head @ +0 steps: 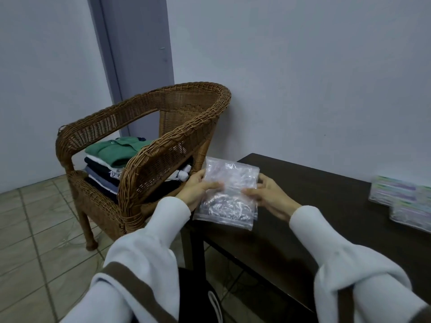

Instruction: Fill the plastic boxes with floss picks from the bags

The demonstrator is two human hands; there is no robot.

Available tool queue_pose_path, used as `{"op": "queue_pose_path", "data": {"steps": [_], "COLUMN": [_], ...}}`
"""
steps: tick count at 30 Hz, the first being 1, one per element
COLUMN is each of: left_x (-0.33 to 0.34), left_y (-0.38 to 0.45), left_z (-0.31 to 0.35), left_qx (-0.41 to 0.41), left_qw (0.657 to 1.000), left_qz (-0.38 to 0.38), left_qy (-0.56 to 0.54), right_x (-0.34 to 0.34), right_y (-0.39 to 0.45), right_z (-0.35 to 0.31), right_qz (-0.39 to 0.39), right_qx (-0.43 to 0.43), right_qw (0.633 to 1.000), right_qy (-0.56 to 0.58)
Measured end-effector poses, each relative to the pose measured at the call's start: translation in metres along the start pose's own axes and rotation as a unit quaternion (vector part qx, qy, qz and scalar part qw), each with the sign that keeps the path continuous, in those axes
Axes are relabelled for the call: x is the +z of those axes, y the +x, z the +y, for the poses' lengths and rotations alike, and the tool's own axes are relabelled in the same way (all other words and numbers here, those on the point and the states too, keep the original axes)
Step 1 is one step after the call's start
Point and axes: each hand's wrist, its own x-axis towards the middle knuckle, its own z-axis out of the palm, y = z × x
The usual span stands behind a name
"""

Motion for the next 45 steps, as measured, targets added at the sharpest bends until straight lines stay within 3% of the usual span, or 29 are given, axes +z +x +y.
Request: {"op": "queue_pose_path", "data": {"steps": [5, 10, 13, 16, 19, 23, 25, 27, 29, 32, 34, 37, 40, 45], "left_x": [-0.011, -0.028, -0.042, -0.054, -0.07, -0.097, -0.106, -0.111, -0.115, -0.111, -0.108, -0.107, -0.104, -0.099], "left_y": [-0.013, -0.028, -0.037, -0.05, -0.068, -0.089, -0.102, -0.111, -0.118, -0.131, -0.138, -0.148, -0.156, -0.164], "left_z": [-0.004, -0.01, -0.011, -0.007, -0.01, -0.021, -0.028, -0.034, -0.042, -0.053, -0.066, -0.094, -0.12, -0.152], "left_qx": [-0.128, -0.12, -0.125, -0.111, -0.115, -0.121, -0.126, -0.121, -0.099, -0.059, -0.048, -0.059, -0.104, -0.236], "left_qw": [0.991, 0.987, 0.974, 0.981, 0.985, 0.983, 0.977, 0.968, 0.957, 0.938, 0.928, 0.916, 0.892, 0.889], "left_qz": [-0.003, 0.043, 0.051, 0.055, 0.093, 0.137, 0.173, 0.22, 0.272, 0.33, 0.344, 0.359, 0.355, 0.254], "left_qy": [0.05, -0.099, -0.182, -0.146, -0.094, -0.006, 0.02, 0.026, 0.036, 0.083, 0.132, 0.171, 0.258, 0.299], "right_x": [0.015, 0.035, 0.053, 0.074, 0.092, 0.11, 0.123, 0.134, 0.145, 0.151, 0.15, 0.15, 0.153, 0.154], "right_y": [0.001, -0.002, -0.001, -0.005, -0.014, -0.025, -0.031, -0.034, -0.039, -0.042, -0.045, -0.048, -0.049, -0.051], "right_z": [-0.002, 0.003, 0.01, 0.012, 0.019, 0.034, 0.046, 0.056, 0.065, 0.074, 0.08, 0.09, 0.099, 0.103], "right_qz": [0.073, 0.109, 0.112, 0.078, 0.008, -0.115, -0.137, -0.112, -0.066, -0.014, -0.002, 0.024, 0.051, 0.064], "right_qx": [-0.072, -0.17, -0.258, -0.31, -0.285, -0.171, -0.117, -0.084, -0.072, -0.075, -0.088, -0.115, -0.125, -0.145], "right_qw": [0.994, 0.963, 0.906, 0.866, 0.879, 0.936, 0.932, 0.882, 0.8, 0.711, 0.676, 0.65, 0.648, 0.639], "right_qy": [-0.025, -0.179, -0.316, -0.385, -0.382, -0.285, -0.316, -0.449, -0.592, -0.699, -0.732, -0.751, -0.75, -0.753]}}
